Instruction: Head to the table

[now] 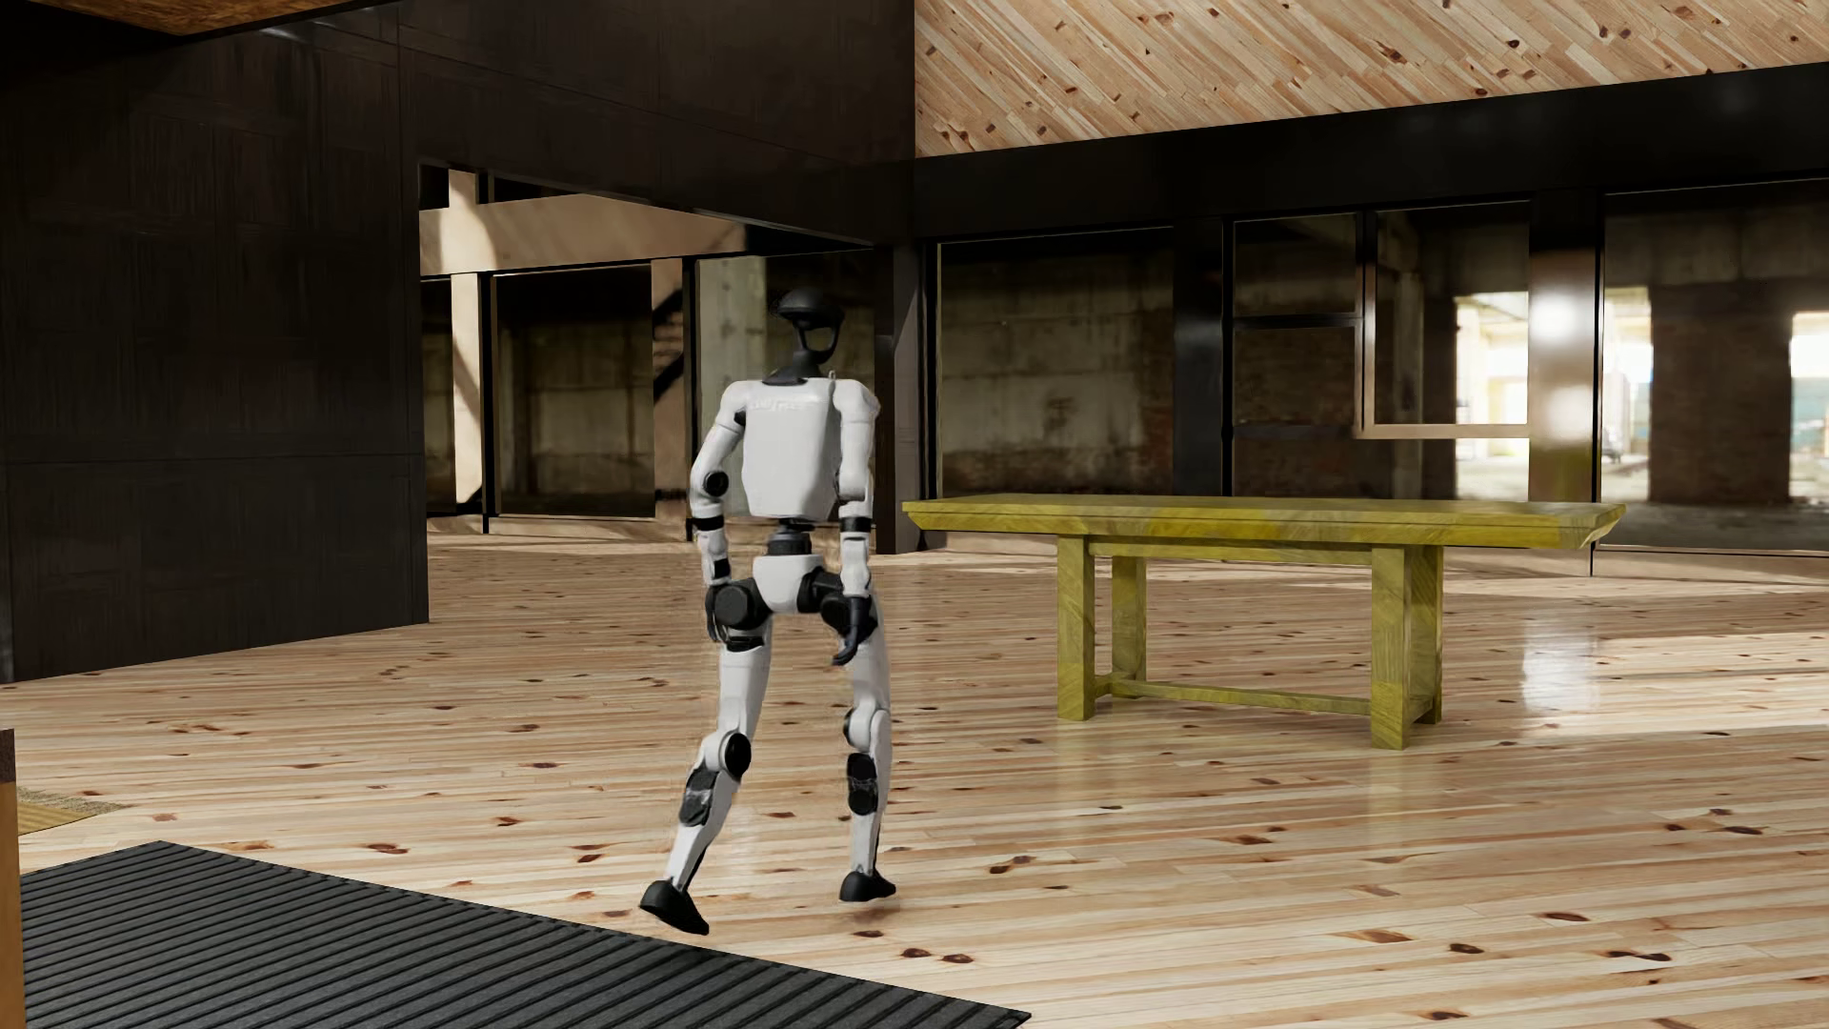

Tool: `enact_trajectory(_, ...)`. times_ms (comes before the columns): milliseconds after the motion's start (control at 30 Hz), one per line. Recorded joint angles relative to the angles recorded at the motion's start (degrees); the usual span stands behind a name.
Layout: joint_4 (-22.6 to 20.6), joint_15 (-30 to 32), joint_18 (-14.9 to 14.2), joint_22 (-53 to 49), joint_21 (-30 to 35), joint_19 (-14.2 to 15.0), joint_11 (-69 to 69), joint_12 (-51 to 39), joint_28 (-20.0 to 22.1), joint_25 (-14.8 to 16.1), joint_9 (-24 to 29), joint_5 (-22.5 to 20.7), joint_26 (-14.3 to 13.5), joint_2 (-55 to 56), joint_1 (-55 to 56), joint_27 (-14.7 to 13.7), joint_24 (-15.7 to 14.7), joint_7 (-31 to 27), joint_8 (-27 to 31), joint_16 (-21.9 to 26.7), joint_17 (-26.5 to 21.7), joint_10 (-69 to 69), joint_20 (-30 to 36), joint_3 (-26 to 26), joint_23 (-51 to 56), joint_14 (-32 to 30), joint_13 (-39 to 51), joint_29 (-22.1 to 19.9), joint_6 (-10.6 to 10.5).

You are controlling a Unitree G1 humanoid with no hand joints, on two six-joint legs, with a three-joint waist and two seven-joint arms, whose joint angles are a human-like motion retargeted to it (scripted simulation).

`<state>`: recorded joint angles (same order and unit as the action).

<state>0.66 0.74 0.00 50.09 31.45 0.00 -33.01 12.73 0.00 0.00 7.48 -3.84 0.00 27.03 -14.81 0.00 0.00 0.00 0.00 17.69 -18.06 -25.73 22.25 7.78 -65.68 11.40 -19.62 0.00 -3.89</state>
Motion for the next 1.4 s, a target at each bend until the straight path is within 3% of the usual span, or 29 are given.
enact_trajectory(100,0.54,-6.69,0.0,4.11,-3.15,0.0,-0.13,3.44,0.0,0.0,-0.48,-2.64,0.0,-7.31,8.02,0.0,0.0,0.0,0.0,-0.31,-1.7,-17.57,6.33,-1.61,3.87,-18.08,5.51,0.0,-2.04)
enact_trajectory(133,0.03,-8.73,0.0,4.98,-5.11,0.0,0.56,4.08,0.0,0.0,-0.15,-3.64,0.0,-10.25,13.35,0.0,0.0,0.0,0.0,-0.27,-2.61,-27.55,9.02,-2.19,6.03,-20.18,7.62,0.0,-2.66)
enact_trajectory(200,-2.38,-11.77,0.0,6.2,-8.79,0.0,1.9,5.33,0.0,0.0,0.43,-4.87,0.0,-15.62,24.83,0.0,0.0,0.0,0.0,-0.3,-4.5,-47.11,12.74,-4.56,11.19,-12.45,11.62,0.0,-2.63)
enact_trajectory(267,-3.4,-14.29,0.0,10.05,-16.6,0.0,3.95,5.82,0.0,0.0,0.83,-6.8,0.0,-21.27,34.93,0.0,0.0,0.0,0.0,-1.43,-6.18,-54.65,13.24,-7.8,16.0,-6.78,14.59,0.0,-2.84)
enact_trajectory(333,-3.97,-17.12,0.0,11.85,-19.74,0.0,5.46,6.46,0.0,0.0,0.97,-7.06,0.0,-26.93,41.83,0.0,0.0,0.0,0.0,-1.51,-6.76,-45.39,13.02,-10.79,19.64,-10.29,17.35,0.0,-1.42)
enact_trajectory(400,-3.51,-19.88,0.0,12.22,-21.06,0.0,7.7,6.86,0.0,0.0,1.08,-6.79,0.0,-33.15,43.37,0.0,0.0,0.0,0.0,-1.4,-6.72,-23.23,11.97,-13.13,22.22,-14.13,19.58,0.0,0.07)
enact_trajectory(467,-2.25,-23.2,0.0,11.68,-21.45,0.0,8.9,6.54,0.0,0.0,0.82,-6.65,0.0,-38.79,40.28,0.0,0.0,0.0,0.0,-1.24,-6.31,-1.83,11.12,-15.21,23.87,-9.14,20.66,0.0,0.74)
enact_trajectory(533,-0.05,-24.39,0.0,11.46,-20.46,0.0,7.58,5.37,0.0,0.0,0.33,-5.92,0.0,-42.02,36.58,0.0,0.0,0.0,0.0,-1.24,-5.6,5.76,10.06,-18.06,24.44,0.41,20.44,0.0,1.08)
enact_trajectory(567,0.02,-22.91,0.0,11.55,-19.6,0.0,6.54,4.55,0.0,0.0,0.03,-4.92,0.0,-42.98,35.94,0.0,0.0,0.0,0.0,-1.25,-5.05,5.44,9.53,-18.71,23.97,-1.35,19.86,0.0,1.65)
enact_trajectory(633,-3.85,-15.04,0.0,12.65,-18.34,0.0,3.62,2.14,0.0,0.0,-0.83,-2.5,0.0,-43.78,36.62,0.0,0.0,0.0,0.0,-0.8,-2.99,2.37,9.89,-16.09,20.36,-13.81,17.35,0.0,4.59)
enact_trajectory(667,-6.02,-8.11,0.0,13.39,-17.46,0.0,0.31,0.57,0.0,0.0,-1.34,-1.55,0.0,-43.37,35.89,0.0,0.0,0.0,0.0,-0.29,-1.93,0.36,11.35,-13.83,17.43,-15.77,15.29,0.0,6.05)
enact_trajectory(733,-7.59,7.73,0.0,12.81,-13.39,0.0,-12.03,-2.68,0.0,0.0,-1.79,0.09,0.0,-39.1,30.79,0.0,0.0,0.0,0.0,0.99,-0.99,-0.58,13.18,-9.74,10.21,-12.15,11.07,0.0,7.25)
enact_trajectory(767,-8.09,10.0,0.0,10.74,-11.11,0.0,-19.59,-4.19,0.0,0.0,-1.78,1.12,0.0,-35.1,27.65,0.0,0.0,0.0,0.0,1.9,-0.83,0.07,12.16,-8.07,6.58,-9.38,9.3,0.0,7.76)
enact_trajectory(833,-8.96,0.65,0.0,4.35,-8.15,0.0,-33.25,-6.7,0.0,0.0,-1.66,2.83,0.0,-25.46,21.68,0.0,0.0,0.0,0.0,3.96,-0.65,1.56,6.98,-5.65,1.8,-4.41,5.28,0.0,8.74)
enact_trajectory(933,-8.22,-12.15,0.0,-3.84,-6.58,0.0,-36.99,-9.85,0.0,0.0,-1.73,2.2,0.0,-12.6,13.89,0.0,0.0,0.0,0.0,5.52,-0.39,2.95,-3.32,-1.43,-2.04,1.8,-1.07,0.0,8.18)
enact_trajectory(1033,-6.74,-12.21,0.0,-9.57,-4.18,0.0,-18.44,-12.1,0.0,0.0,-1.62,0.91,0.0,-5.56,7.39,0.0,0.0,0.0,0.0,4.97,-0.19,4.08,-10.71,2.46,-2.41,6.65,-5.65,0.0,7.01)
enact_trajectory(1133,-5.74,-11.38,0.0,-13.1,-2.16,0.0,5.35,-12.86,0.0,0.0,-1.45,2.35,0.0,-6.49,2.19,0.0,0.0,0.0,0.0,4.22,1.19,4.31,-10.03,5.23,-3.06,9.32,-6.42,0.0,7.19)
enact_trajectory(1200,-4.86,-11.73,0.0,-13.21,-0.54,0.0,10.79,-11.96,0.0,0.0,-1.71,3.69,0.0,-7.46,-0.05,0.0,0.0,0.0,0.0,3.26,1.89,3.15,-6.35,5.89,-2.8,9.37,-5.21,0.0,7.43)
enact_trajectory(1300,-2.03,0.52,0.0,-8.55,-5.71,0.0,4.63,-6.06,0.0,0.0,-2.83,2.44,0.0,-8.19,-2.71,0.0,0.0,0.0,0.0,0.56,1.63,-0.74,-0.65,4.31,-0.19,3.59,-2.57,0.0,4.68)
enact_trajectory(1333,-0.96,1.89,0.0,-5.25,-8.35,0.0,2.88,-3.12,0.0,0.0,-3.29,1.03,0.0,-9.23,-2.29,0.0,0.0,0.0,0.0,-0.31,1.1,-4.22,1.03,2.83,1.7,-1.3,-1.77,0.0,3.2)
enact_trajectory(1400,0.92,-1.7,0.0,3.76,-12.63,0.0,1.46,2.0,0.0,0.0,-3.47,-1.3,0.0,-14.14,3.04,0.0,0.0,0.0,0.0,-1.09,-0.8,-17.1,5.42,-0.16,7.06,-14.13,-0.2,0.0,0.93)
